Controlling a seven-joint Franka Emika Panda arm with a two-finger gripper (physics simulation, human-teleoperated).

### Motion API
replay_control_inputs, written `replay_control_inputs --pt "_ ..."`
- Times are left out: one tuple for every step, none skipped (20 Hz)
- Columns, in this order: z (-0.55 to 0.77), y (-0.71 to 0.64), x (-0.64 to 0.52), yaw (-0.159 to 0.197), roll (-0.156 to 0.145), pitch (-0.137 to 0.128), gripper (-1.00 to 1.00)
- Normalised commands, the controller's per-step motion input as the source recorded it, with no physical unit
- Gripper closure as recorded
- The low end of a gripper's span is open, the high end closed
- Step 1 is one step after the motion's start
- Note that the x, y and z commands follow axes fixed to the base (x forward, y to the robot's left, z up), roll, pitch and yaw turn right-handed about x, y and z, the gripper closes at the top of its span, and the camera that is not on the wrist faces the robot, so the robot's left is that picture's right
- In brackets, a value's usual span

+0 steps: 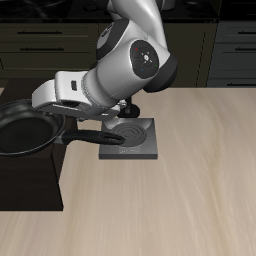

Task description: Place the frypan on top of the shelf

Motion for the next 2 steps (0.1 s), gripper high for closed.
replay_control_inputs --pt "0.10 0.08 -0.14 -0.037 0.031 0.018 -1.00" --pt "0.17 0.19 -0.07 0.023 0.036 -0.056 -1.00"
